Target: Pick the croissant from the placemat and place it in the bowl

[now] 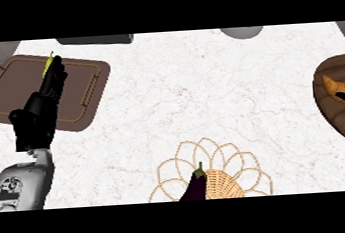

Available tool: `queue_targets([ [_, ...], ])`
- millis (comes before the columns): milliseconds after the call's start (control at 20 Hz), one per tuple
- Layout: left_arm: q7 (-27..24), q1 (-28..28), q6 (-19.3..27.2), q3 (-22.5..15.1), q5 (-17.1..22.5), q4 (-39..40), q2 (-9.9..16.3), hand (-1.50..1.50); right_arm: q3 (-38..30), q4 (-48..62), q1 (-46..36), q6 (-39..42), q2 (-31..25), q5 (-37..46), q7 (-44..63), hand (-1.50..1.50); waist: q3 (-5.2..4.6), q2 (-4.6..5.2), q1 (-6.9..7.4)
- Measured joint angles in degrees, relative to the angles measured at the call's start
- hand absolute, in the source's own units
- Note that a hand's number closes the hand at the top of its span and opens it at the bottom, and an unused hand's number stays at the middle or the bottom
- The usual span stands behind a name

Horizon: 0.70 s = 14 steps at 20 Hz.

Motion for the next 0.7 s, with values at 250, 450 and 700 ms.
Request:
queue_targets([
  [250, 0.78, -0.07, 0.22, -0.17, -0.52, -0.9, -0.1, 0.0, -3.1, 5.65, -3.28, 4.63, -1.88, -3.5, -5.99, -1.5, 0.02, -0.04, -0.19],
  [450, 0.58, -0.04, 0.48, 0.21, -0.6, -0.62, -0.28, 0.0, -5.98, 9.09, -3.99, 7.17, -4.08, -6.28, -9.57, -1.5, -0.02, -0.08, -0.56],
  [700, 0.39, -0.03, 0.9, 0.01, -1.05, 0.12, -1.0, 0.0, -8.9, 12.64, -3.23, 13.99, -8.81, -9.35, -11.73, -1.5, -0.04, -0.19, -1.15],
])
